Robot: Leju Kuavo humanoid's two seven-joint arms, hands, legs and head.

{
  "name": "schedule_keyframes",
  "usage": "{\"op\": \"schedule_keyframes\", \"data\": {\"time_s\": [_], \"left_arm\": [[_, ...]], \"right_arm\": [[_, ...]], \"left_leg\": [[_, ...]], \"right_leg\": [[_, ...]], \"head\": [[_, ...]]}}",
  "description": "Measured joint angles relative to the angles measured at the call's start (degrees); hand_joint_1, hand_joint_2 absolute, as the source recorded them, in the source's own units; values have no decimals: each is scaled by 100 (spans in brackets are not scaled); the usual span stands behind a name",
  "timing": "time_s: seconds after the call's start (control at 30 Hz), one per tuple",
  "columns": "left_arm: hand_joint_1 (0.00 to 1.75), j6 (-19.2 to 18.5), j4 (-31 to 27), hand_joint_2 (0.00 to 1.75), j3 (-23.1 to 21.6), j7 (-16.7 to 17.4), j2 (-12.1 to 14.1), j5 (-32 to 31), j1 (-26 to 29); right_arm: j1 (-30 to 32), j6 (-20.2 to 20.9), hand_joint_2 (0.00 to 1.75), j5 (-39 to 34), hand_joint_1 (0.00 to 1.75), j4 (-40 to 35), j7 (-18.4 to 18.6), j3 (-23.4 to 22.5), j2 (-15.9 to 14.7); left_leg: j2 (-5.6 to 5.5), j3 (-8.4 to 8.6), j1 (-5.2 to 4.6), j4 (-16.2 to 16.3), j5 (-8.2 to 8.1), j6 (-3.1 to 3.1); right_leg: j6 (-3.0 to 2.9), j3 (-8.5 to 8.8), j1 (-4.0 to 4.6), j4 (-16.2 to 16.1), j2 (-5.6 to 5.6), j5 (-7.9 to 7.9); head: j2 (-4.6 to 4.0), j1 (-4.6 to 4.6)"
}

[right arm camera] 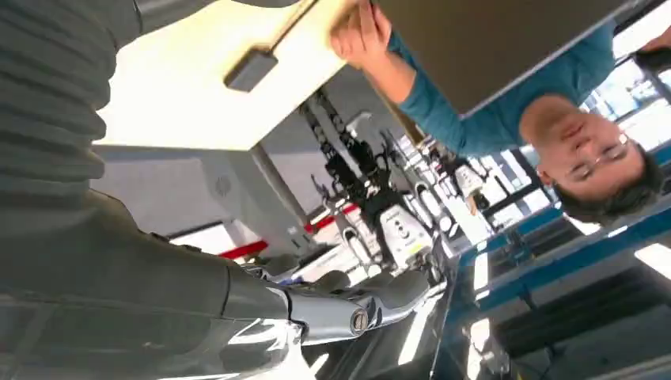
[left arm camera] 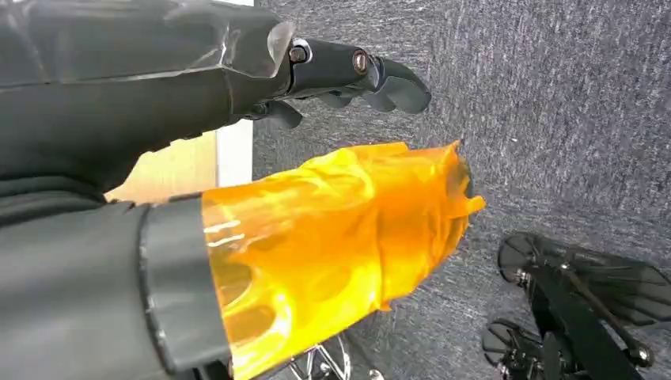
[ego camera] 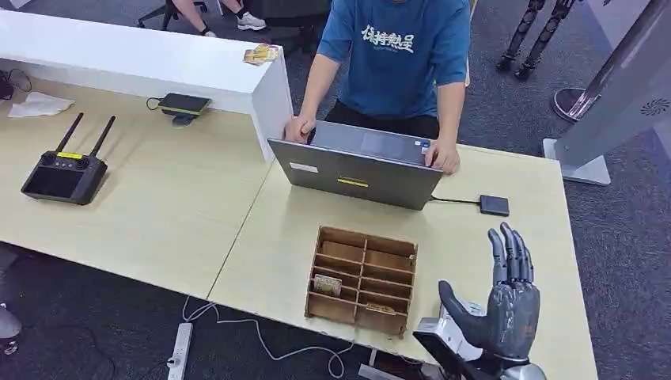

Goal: Pass the card to the sensor for recognition and then transmit it.

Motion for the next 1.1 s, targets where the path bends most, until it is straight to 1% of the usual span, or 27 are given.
{"op": "schedule_keyframes", "data": {"time_s": [0.13, 0.23, 0.47, 0.67, 0.73, 0.77, 0.9, 1.0, 1.1], "left_arm": [[0, 4, 0, 0, 2, 2, 0, 17, 1], [0, 4, 2, 0, 2, 11, -2, 17, 1], [0, -11, 2, 0, 4, 44, 0, 15, 1], [0, -24, 2, 0, 4, 46, 0, 15, 2], [0, -24, 2, 0, 7, 46, 0, 15, 2], [0, -24, 2, 0, 7, 46, 0, 15, 2], [0, -48, 2, 0, 7, 46, 0, -20, 2], [0, -74, 2, 0, 7, 48, 0, -20, 2], [0, -79, 2, 0, 7, 48, 0, 4, 5]], "right_arm": [[124, 0, 175, -202, 0, 46, -127, 145, 99], [178, 0, 175, -274, 0, 114, -142, 197, 177], [218, 0, 175, -99, 0, 341, -121, 260, 282], [262, 0, 175, 35, 0, 452, -171, 344, 346], [272, 0, 175, 210, 0, 479, -123, 398, 346], [277, 0, 175, 414, 0, 492, -44, 435, 346], [296, -2, 175, 1522, 0, 551, 373, 590, 289], [309, -2, 175, 1848, 0, 599, 537, 686, 182], [351, -4, 175, 1965, 0, 625, 603, 781, 66]], "left_leg": [[0, 0, 0, 0, 0, 0], [1, 0, 0, 0, 0, 0], [1, 0, 0, 0, 0, 0], [0, 0, 0, 0, 0, 0], [1, 0, 0, 0, 0, 0], [1, 0, 0, 0, 0, 0], [1, 0, 0, 0, 0, 0], [1, 0, 0, 0, -1, 0], [1, 0, -1, 0, -3, 3]], "right_leg": [[0, 0, 0, 0, 0, 0], [0, 0, 0, 0, 0, 0], [0, 1, 0, 0, 0, 0], [0, 1, 0, 0, 0, 0], [0, 1, 0, 0, 0, -1], [0, 0, 0, 0, 0, -1], [1, 0, 0, 0, 0, -1], [1, 1, 0, 0, 0, -1], [2, 1, -1, 0, -1, -2]], "head": [[0, -2], [0, 0], [0, 0], [0, 0], [0, 0], [0, -2], [0, 0], [0, 0], [0, 0]]}}
